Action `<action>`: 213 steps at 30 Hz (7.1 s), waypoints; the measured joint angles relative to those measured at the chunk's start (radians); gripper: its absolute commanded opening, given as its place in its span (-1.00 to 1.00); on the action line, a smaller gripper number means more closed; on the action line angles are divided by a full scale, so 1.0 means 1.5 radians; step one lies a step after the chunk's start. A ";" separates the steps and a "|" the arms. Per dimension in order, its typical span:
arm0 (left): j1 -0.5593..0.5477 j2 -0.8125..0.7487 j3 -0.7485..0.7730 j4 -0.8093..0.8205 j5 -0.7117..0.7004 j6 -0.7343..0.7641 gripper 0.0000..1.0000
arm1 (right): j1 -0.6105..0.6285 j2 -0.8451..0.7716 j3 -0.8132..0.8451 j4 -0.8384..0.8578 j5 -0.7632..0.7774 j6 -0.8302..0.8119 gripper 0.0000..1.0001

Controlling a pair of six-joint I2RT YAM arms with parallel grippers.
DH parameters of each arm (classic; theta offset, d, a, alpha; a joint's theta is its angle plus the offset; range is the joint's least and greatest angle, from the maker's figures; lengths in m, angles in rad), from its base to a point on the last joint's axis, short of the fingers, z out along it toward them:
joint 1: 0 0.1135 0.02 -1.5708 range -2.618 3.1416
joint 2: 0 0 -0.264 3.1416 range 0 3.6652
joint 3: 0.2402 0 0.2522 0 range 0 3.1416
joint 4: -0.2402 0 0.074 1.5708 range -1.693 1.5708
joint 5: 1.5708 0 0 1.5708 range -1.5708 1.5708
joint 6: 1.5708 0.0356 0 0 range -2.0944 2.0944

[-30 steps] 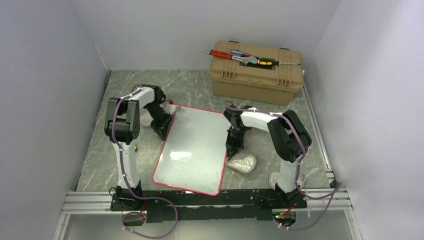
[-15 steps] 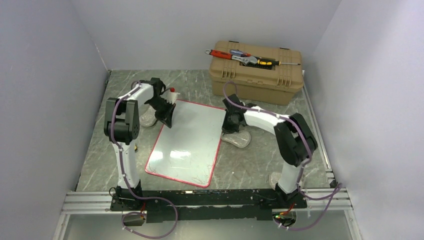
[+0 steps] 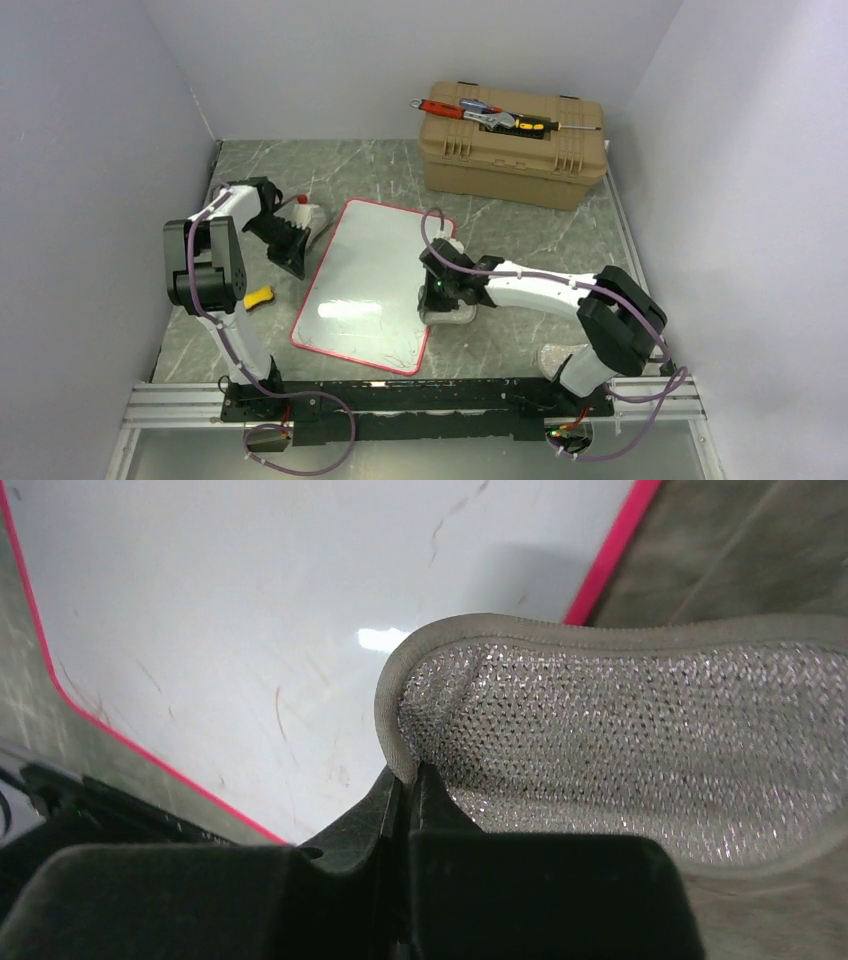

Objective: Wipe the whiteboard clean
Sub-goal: Erase the whiteboard at the center of the board.

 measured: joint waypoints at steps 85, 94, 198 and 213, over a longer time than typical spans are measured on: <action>-0.218 -0.083 0.013 0.058 -0.013 -0.117 -0.13 | 0.122 -0.077 -0.103 0.108 -0.021 0.007 -1.00; -0.244 -0.063 0.030 0.108 -0.058 -0.155 -0.93 | -0.033 -0.265 -0.217 0.001 0.066 0.008 -1.00; -0.248 0.082 -0.002 0.098 0.062 -0.263 -0.92 | 0.069 0.273 0.067 0.407 -0.106 0.122 -1.00; -0.236 0.084 -0.001 0.087 0.056 -0.258 -0.93 | 0.081 -0.009 -0.249 0.383 -0.081 0.145 -1.00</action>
